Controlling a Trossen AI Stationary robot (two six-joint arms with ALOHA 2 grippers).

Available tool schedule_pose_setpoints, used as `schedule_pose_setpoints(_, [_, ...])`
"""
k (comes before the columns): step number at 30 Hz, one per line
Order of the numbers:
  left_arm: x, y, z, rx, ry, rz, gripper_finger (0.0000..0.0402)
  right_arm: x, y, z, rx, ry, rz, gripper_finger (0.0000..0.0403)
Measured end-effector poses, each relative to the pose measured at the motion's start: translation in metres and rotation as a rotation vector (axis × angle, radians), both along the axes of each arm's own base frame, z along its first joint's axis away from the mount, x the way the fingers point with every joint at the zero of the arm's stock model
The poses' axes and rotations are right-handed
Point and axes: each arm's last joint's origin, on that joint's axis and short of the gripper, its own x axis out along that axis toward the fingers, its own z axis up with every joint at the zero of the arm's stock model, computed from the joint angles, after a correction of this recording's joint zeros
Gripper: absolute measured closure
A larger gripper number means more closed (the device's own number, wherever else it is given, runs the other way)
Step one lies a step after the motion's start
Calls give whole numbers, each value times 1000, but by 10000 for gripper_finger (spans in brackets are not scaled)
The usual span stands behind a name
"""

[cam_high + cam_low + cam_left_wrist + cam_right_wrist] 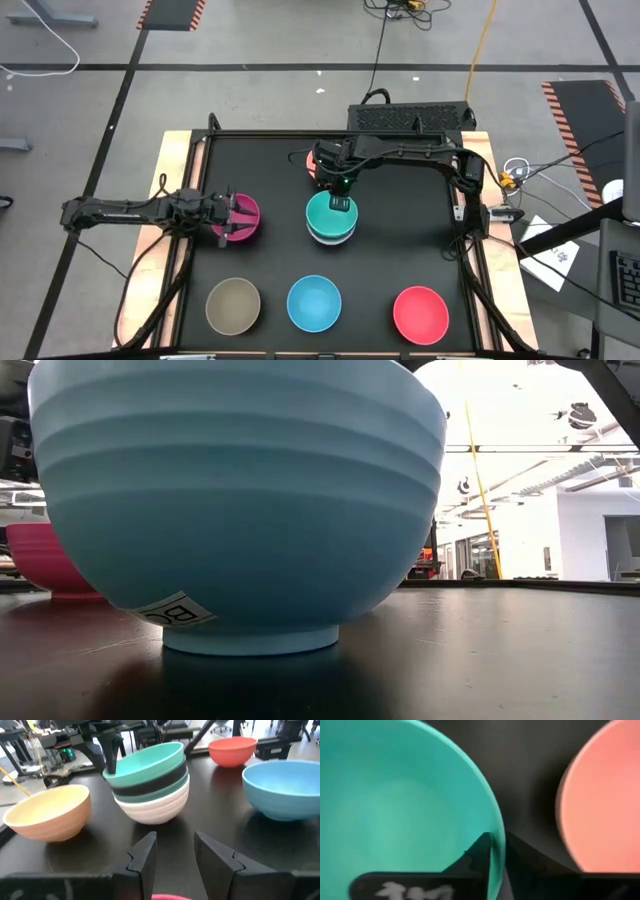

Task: Nest bowls inside each other
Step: Stack the light blue bowl on the black bowl, then stack the pink bowl on the light blue bowl

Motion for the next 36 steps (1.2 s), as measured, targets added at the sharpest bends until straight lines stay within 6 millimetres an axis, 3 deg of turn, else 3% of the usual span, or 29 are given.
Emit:
schedule_pose_setpoints(9, [1, 0, -2, 0, 20, -14, 266, 0, 0, 5, 4, -24, -30, 275])
schedule_pose_setpoints(22, [1, -1, -1, 1, 13, -27, 266, -20, 7, 64, -36, -215, -35, 254])
schedule_pose_setpoints(33, [2, -1, 2, 12, -26, -39, 266, -63, 50, 127, -45, -377, 52, 254])
schedule_pose_setpoints(36, [2, -2, 6, 10, -64, -62, 266, -79, 60, 129, -55, -473, 72, 254])
